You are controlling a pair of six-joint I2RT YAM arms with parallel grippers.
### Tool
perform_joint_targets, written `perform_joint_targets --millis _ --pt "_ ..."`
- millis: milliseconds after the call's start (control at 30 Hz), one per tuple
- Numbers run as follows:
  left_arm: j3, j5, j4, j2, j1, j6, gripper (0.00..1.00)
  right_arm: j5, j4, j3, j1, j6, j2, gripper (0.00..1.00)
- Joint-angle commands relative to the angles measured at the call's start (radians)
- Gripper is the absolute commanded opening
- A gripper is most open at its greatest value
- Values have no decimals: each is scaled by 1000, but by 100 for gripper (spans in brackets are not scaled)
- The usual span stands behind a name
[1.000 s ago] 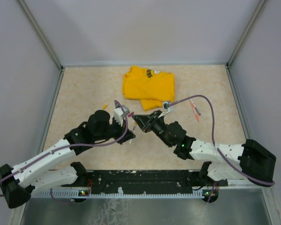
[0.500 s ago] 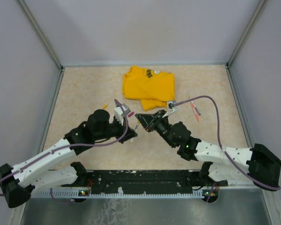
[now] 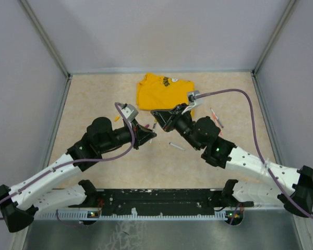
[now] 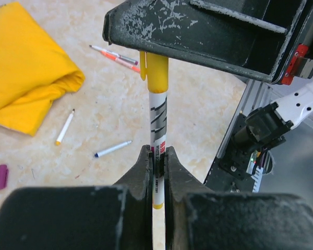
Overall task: Insert the pens into the pen caps
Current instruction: Press the pen cap onto the pen.
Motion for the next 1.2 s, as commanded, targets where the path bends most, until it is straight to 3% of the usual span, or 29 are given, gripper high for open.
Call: perform_joint_targets --millis 0,533,900,1167 --pt "98 -89 327 -30 24 31 0 -156 -259 37 22 -51 9 1" --pt "97 -29 303 -7 23 -9 0 -171 -163 13 22 -57 -102 13" --pt "124 139 255 53 24 -10 0 -153 -137 16 22 -42 -159 22" --pt "107 188 261 54 23 -11 0 -133 -106 -9 22 -27 -198 29"
